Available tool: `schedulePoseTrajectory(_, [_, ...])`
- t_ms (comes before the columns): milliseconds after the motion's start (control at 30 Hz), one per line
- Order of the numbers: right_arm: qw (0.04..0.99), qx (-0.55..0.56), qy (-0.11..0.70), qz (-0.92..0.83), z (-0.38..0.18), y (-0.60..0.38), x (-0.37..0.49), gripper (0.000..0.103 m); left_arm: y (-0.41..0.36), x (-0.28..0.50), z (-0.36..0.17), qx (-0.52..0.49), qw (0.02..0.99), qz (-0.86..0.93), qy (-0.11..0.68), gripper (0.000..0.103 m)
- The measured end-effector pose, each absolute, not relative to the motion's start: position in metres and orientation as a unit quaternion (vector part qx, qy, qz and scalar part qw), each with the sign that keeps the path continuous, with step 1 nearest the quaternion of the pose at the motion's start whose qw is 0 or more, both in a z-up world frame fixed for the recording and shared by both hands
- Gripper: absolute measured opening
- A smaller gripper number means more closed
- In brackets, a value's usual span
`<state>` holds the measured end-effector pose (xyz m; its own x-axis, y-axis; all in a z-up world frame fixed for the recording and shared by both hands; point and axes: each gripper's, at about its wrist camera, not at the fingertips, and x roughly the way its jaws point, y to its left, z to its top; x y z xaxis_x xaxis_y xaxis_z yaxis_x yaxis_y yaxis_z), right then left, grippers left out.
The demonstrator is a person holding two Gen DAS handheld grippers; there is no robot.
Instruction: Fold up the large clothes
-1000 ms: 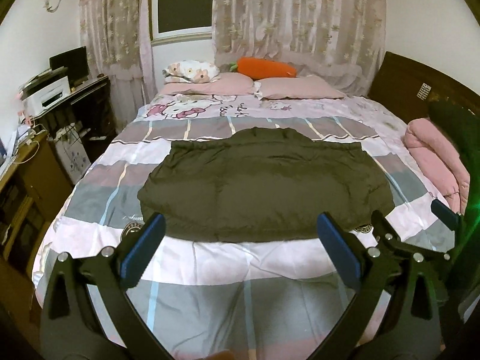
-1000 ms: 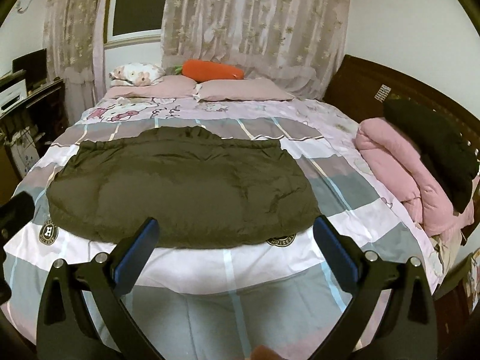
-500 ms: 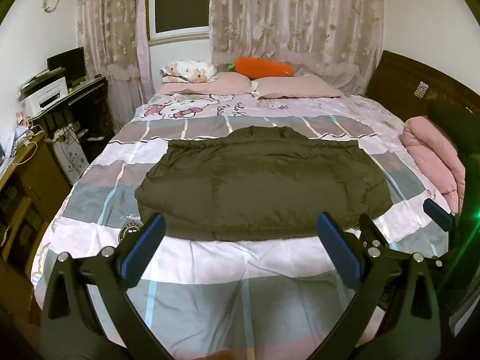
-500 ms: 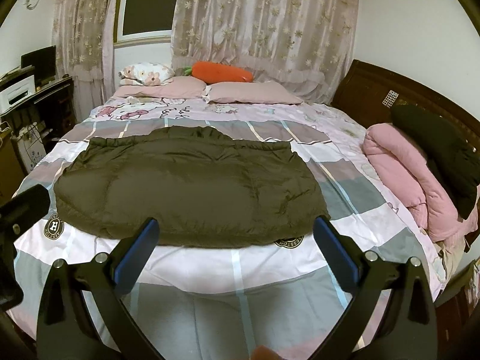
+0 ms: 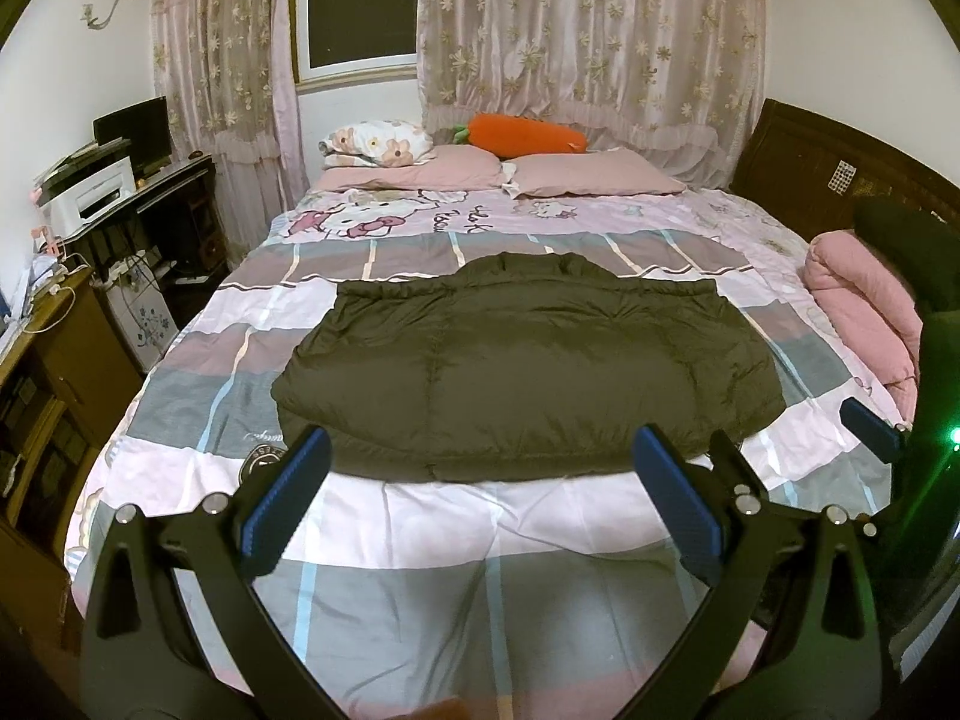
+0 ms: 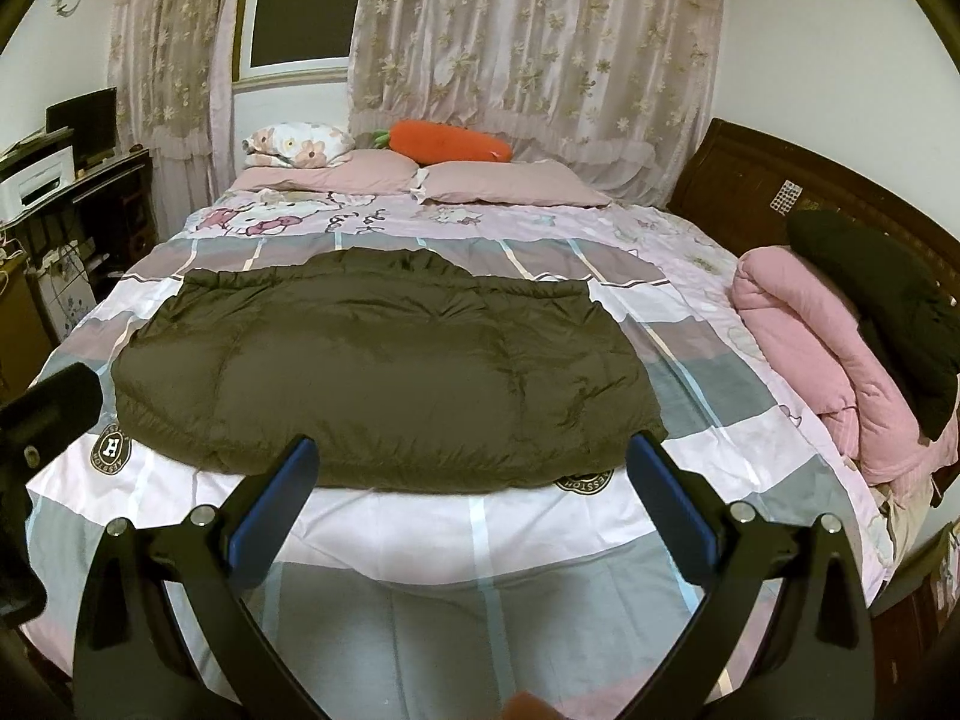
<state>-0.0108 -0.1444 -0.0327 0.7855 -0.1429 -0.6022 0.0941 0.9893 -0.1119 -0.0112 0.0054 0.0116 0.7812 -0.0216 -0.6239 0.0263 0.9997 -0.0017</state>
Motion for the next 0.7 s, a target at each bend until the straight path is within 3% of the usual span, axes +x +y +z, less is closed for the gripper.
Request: schedulePoseTrajectory(700, [0.944,-0.041,0.321,-0.062,-0.0339,-0.1431,-0.0102,0.102,0.0025,-0.0136,0.0104,0.011,0.943,-0.014,0.332,0.101])
